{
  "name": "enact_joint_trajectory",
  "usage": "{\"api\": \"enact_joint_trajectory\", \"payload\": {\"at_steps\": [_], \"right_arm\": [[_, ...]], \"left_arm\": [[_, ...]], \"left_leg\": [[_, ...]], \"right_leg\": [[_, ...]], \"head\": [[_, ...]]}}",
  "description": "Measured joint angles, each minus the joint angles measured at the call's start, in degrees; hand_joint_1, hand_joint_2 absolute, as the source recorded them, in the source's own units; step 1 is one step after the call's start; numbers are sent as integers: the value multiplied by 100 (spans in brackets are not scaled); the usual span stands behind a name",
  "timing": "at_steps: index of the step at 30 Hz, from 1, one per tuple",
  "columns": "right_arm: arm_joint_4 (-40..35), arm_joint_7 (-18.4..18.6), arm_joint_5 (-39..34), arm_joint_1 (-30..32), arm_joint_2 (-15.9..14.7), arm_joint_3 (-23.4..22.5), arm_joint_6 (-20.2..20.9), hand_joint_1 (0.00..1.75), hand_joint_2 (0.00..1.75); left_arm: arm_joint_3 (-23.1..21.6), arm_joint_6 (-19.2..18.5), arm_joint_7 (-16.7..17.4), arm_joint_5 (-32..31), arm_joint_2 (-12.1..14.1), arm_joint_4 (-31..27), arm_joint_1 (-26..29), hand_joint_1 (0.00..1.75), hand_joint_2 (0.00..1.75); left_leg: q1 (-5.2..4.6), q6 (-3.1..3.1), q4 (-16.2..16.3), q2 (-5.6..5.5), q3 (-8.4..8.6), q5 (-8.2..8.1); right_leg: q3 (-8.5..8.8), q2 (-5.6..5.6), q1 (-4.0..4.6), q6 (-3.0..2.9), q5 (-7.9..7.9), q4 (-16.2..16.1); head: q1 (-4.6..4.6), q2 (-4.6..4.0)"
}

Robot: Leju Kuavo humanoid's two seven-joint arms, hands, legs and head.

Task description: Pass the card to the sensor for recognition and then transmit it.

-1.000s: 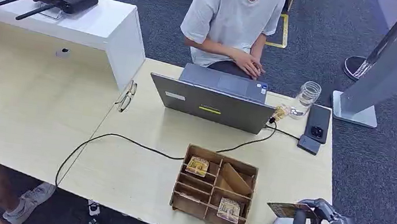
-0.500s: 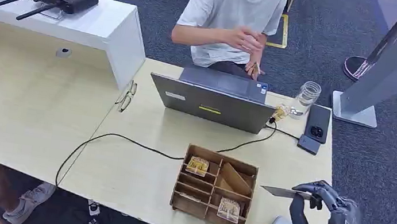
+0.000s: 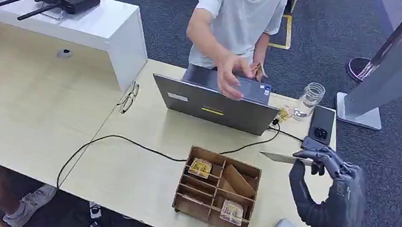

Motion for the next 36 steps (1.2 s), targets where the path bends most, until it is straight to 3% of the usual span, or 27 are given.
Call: {"api": "enact_joint_trajectory", "payload": {"at_steps": [10, 29, 30, 31, 33, 34, 36], "right_arm": [[627, 398, -22, -592, 256, 148, 138, 175, 175], [1763, 655, 247, -908, 568, 332, 148, 175, 175], [1786, 656, 247, -911, 579, 339, 153, 45, 175], [1805, 656, 247, -913, 590, 343, 153, 2, 175], [1840, 664, 243, -913, 601, 361, 168, 0, 175], [1851, 686, 229, -915, 601, 372, 186, 0, 0], [1871, 712, 175, -915, 601, 387, 243, 0, 0]], "left_arm": [[-155, -72, 107, -148, 24, 0, -46, 0, 0], [-282, -103, 111, -221, 46, 0, -62, 0, 0], [-282, -103, 111, -221, 46, 0, -61, 0, 0], [-282, -103, 111, -221, 46, 0, -61, 0, 0], [-282, -103, 111, -221, 46, 0, -62, 0, 0], [-282, -103, 111, -221, 46, 0, -61, 0, 0], [-282, -103, 111, -218, 46, 0, -61, 0, 0]], "left_leg": [[1, 0, 0, -1, 0, 1], [1, 0, 0, -3, -1, 2], [1, 0, 0, -3, -1, 2], [1, 0, 0, -3, -1, 2], [1, 0, 0, -3, -1, 2], [0, 0, 0, -3, -1, 2], [0, 0, 0, -3, -1, 2]], "right_leg": [[0, 0, 1, -1, 1, 0], [-1, -1, 0, -1, 1, 1], [-1, -1, 1, -1, 1, 1], [-1, -1, 1, -1, 1, 1], [-1, -1, 0, -1, 1, 1], [-1, -1, 0, -1, 2, 0], [-1, -1, 0, -1, 2, 0]], "head": [[-2, 0], [-2, 0], [-2, 0], [-2, 0], [-2, 0], [-2, 0], [-2, 0]]}}
